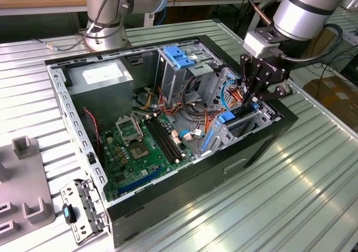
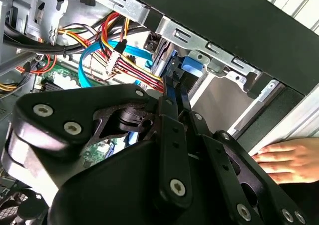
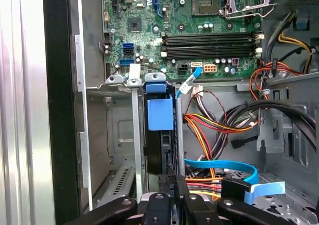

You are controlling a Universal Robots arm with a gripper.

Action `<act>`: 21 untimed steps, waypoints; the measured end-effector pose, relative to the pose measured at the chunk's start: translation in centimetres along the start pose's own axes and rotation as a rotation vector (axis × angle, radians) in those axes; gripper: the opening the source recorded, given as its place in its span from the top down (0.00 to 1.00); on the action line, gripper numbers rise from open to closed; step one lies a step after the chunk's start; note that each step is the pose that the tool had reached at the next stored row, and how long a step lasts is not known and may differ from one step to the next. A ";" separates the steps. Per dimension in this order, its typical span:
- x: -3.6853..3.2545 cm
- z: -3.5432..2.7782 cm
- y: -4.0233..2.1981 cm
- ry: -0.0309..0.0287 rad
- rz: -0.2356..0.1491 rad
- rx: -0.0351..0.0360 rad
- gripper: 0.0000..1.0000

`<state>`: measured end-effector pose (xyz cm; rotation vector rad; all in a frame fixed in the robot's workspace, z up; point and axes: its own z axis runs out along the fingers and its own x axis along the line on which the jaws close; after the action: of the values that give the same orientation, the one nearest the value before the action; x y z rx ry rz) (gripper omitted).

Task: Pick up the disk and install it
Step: 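Insert the first disk wire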

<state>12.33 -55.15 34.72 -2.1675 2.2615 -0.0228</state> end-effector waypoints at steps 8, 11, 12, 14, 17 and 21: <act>0.01 0.09 0.07 0.0002 0.000 0.0000 0.84; 0.01 0.31 0.07 0.0001 0.000 0.0000 0.84; 0.01 0.40 0.08 0.0002 0.000 0.0000 0.84; 0.01 0.65 0.08 0.0005 0.000 0.0000 0.84; 0.01 0.69 0.08 0.0008 0.000 0.0000 0.84; 0.00 0.66 0.09 -0.0007 0.000 0.0003 0.84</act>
<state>12.26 -55.15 34.05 -2.1671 2.2610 -0.0225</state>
